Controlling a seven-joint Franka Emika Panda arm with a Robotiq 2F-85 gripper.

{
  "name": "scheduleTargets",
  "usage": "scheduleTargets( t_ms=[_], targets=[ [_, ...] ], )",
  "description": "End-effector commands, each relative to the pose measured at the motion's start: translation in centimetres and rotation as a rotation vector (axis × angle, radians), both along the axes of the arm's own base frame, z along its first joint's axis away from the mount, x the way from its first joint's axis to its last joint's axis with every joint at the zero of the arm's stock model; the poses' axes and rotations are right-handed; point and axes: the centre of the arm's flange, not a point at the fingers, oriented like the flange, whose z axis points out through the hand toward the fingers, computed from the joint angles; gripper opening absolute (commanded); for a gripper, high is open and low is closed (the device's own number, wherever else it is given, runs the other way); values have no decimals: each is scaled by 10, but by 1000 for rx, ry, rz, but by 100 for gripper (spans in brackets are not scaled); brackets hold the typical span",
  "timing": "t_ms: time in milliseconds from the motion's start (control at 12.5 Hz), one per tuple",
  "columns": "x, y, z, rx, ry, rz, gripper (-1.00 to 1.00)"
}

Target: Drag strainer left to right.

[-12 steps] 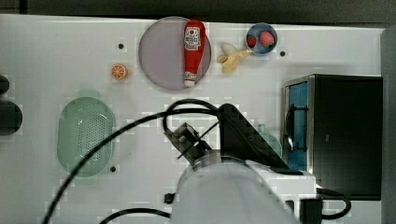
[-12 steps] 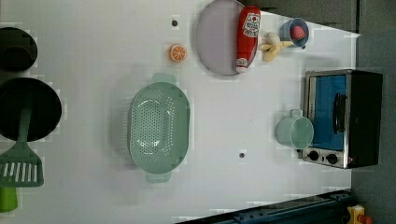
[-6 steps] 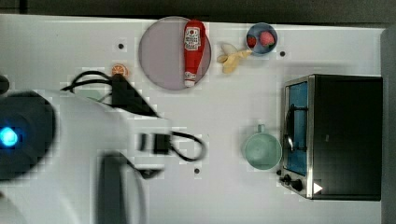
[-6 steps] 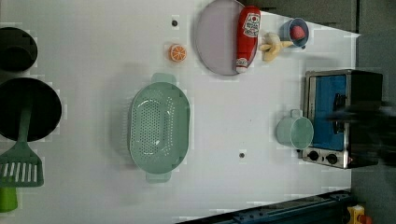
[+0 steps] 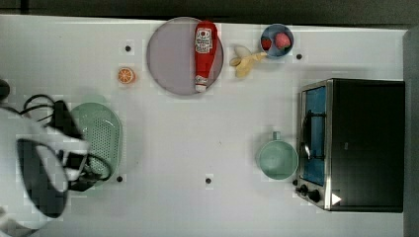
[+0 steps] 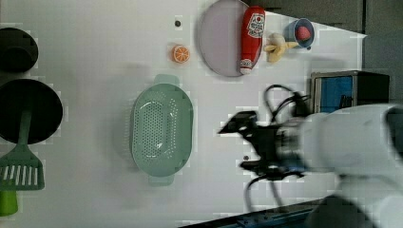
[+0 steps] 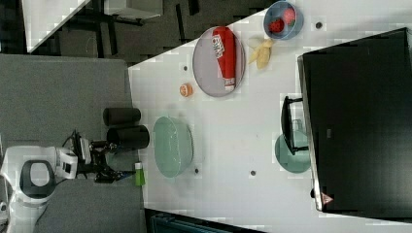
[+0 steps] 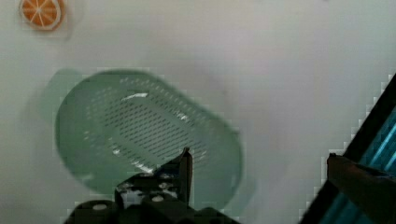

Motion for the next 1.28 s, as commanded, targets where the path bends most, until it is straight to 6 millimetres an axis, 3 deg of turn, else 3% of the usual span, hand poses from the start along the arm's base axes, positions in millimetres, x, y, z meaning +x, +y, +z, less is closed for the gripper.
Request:
scheduleTargets(
  t_ms=[80, 480, 800, 1040, 1280],
  targets=[
    [-1, 19, -19, 2, -67, -323, 100],
    [8, 30, -140, 75, 0, -447, 100],
    [22, 31, -214, 130, -39, -463, 100],
    [26, 14, -244, 83, -28, -531, 100],
    [24, 0, -258, 46, -27, -546, 100]
  ],
)
